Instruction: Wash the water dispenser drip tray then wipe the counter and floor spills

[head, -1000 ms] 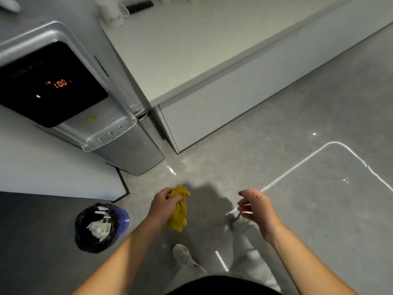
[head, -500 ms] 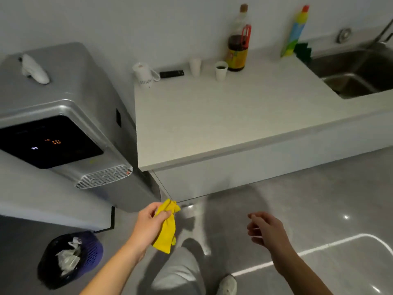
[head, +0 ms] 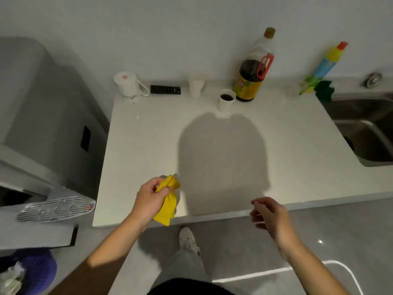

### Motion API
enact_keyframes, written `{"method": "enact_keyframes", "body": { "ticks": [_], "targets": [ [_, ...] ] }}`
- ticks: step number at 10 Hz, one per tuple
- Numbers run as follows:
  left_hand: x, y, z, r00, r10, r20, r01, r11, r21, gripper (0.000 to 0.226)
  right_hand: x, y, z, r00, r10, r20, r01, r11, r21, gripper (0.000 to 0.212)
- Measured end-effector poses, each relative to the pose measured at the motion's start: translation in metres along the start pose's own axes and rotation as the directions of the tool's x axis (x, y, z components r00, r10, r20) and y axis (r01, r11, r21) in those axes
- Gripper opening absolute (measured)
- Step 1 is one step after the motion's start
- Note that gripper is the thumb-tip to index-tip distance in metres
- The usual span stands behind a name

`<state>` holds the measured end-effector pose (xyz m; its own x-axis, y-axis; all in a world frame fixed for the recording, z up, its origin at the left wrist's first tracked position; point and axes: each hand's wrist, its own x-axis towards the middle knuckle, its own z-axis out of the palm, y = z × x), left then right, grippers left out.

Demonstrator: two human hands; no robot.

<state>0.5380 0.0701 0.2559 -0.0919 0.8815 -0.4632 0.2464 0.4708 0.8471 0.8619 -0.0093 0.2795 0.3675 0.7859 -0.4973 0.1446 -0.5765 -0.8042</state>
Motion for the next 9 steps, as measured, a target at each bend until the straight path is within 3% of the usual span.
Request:
{"method": "enact_keyframes", "body": {
  "ticks": [2, 4, 7, 8, 9],
  "targets": [
    [0.084, 0.030, 0.023, 0.996, 0.085, -0.038, -0.071, 0.961, 0.269, 0.013, 0.105, -0.028, -0.009, 0.984, -0.173, 0.038, 0.176, 0.920, -0.352, 0.009],
    [0.111, 0.040, 0.052, 0.992, 0.125, -0.011, -0.108, 0.900, 0.423, 0.038, 0.179, -0.029, -0.005, 0.969, -0.207, 0.133, 0.245, 0.788, -0.565, 0.013],
    [0.101, 0.043, 0.077, 0.997, 0.076, -0.015, -0.057, 0.852, 0.521, 0.033, 0.210, -0.036, -0.010, 0.959, -0.090, 0.269, 0.239, 0.766, -0.597, 0.006],
    [0.097, 0.051, 0.070, 0.992, 0.128, -0.017, -0.099, 0.837, 0.538, 0.036, 0.214, -0.064, -0.025, 0.938, -0.029, 0.346, 0.216, 0.828, -0.517, 0.008],
    [0.064, 0.051, 0.059, 0.979, 0.187, -0.079, -0.123, 0.857, 0.500, 0.046, 0.205, -0.116, -0.064, 0.915, -0.104, 0.389, 0.264, 0.885, -0.384, 0.009]
  ]
}}
